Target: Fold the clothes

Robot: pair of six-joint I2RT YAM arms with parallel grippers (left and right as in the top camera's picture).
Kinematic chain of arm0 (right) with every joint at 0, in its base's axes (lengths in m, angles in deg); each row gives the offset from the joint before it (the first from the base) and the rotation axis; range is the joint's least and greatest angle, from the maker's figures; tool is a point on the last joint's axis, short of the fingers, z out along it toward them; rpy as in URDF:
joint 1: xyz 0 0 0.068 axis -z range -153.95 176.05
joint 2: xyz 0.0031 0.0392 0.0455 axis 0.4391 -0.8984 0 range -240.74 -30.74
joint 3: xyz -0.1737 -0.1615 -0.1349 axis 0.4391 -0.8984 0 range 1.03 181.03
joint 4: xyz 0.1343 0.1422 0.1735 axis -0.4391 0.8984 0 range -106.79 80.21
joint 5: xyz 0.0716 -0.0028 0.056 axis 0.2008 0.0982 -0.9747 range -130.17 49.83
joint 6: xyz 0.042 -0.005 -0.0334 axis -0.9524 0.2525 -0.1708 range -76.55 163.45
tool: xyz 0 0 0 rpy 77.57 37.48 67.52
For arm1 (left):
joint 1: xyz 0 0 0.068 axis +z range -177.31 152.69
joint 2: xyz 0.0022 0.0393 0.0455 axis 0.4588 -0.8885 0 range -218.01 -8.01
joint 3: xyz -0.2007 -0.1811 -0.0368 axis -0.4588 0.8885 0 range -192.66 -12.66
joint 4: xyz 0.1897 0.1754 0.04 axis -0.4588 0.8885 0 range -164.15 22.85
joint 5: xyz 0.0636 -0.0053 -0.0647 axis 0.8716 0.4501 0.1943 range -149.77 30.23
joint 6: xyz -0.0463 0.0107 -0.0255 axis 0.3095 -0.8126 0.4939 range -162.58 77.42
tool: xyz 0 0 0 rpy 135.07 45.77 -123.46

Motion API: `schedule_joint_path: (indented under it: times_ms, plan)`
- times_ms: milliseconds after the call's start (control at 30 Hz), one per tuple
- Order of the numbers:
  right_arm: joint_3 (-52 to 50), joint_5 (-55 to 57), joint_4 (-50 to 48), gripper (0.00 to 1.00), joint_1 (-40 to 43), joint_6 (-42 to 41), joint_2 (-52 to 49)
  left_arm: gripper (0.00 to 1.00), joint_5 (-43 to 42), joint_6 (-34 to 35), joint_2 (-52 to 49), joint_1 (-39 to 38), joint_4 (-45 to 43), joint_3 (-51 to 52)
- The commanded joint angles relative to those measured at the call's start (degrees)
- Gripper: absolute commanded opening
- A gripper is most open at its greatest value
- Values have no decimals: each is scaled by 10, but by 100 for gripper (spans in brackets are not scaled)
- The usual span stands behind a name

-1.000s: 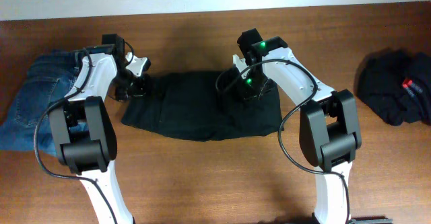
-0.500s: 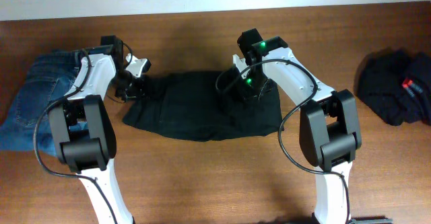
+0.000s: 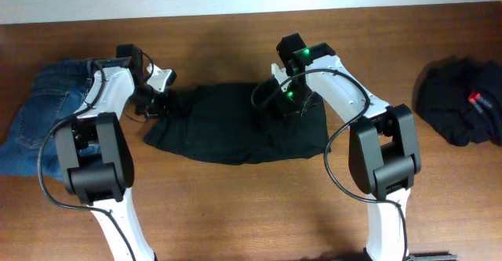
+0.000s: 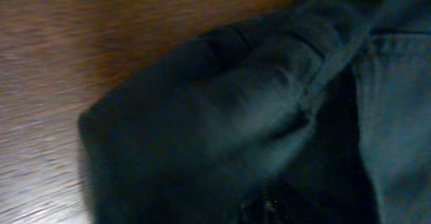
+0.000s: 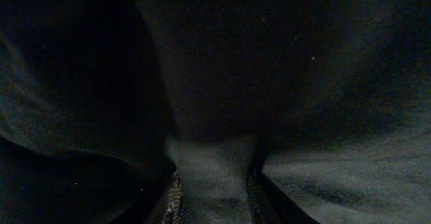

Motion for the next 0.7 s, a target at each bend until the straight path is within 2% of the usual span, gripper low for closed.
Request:
schedule_joint_path:
  times_ms: [0,33,67,200,367,667]
  plan:
    - [-6,-3,0,37,2,1,-16,8,-21,-17,-65,-40,7,57]
    - [-6,-3,0,37,2,1,-16,1,-22,-17,-65,-41,7,57]
    - [-6,-3,0,38,2,1,-16,0,-22,-17,-65,-41,7,57]
    - [-6,-3,0,37,2,1,-16,0,-21,-17,-65,-36,14,51]
    - [6,-3,6,37,2,1,-9,0,-3,-17,-54,-13,78,2]
    - [131,-3,60,43,11,1,56,0,26,-12,11,26,112,-66]
